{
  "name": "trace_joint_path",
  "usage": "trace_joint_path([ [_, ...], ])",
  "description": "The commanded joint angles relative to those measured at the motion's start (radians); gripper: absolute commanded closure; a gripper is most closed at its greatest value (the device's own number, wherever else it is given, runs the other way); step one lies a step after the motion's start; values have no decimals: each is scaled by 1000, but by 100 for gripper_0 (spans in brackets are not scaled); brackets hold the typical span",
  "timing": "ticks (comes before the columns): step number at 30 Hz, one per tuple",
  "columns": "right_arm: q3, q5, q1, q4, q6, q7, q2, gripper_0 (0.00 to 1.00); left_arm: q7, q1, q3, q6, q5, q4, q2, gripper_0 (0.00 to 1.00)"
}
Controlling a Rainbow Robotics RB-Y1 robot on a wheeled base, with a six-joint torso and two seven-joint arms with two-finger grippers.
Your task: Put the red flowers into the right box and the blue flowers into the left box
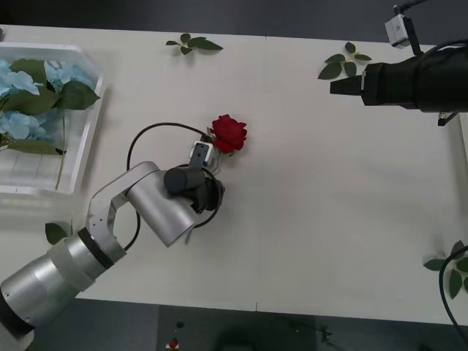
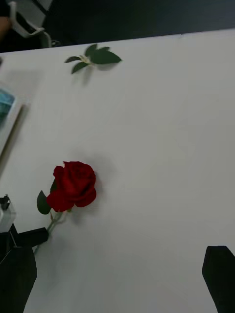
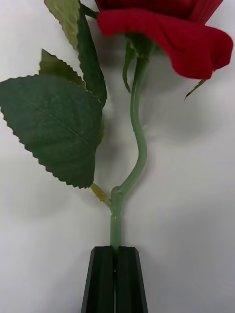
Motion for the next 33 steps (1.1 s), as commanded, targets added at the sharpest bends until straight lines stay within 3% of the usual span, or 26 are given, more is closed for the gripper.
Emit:
trace_joint_path([
  [1,-53,-147,-31,14,43,162,1,0,-44,10,-20,8,7,-69,42,20],
  [3,-76,-241,-31,36,89,254,2,0,-47,13,-20,8,10,-86,47,4],
  [5,-91,-298,-31,42,129,314,1,0,-47,13,-20,8,8,-95,47,0],
  [13,-128,-460,-28,45,311,516,2,0,-44,1,29,8,-1,-186,41,0],
  [20,-124,-503,-28,45,386,638,13,0,-41,-56,72,20,4,-177,18,0],
  [33,-124,-517,-10,45,461,805,36,0,-46,-217,75,34,-44,101,-97,0],
])
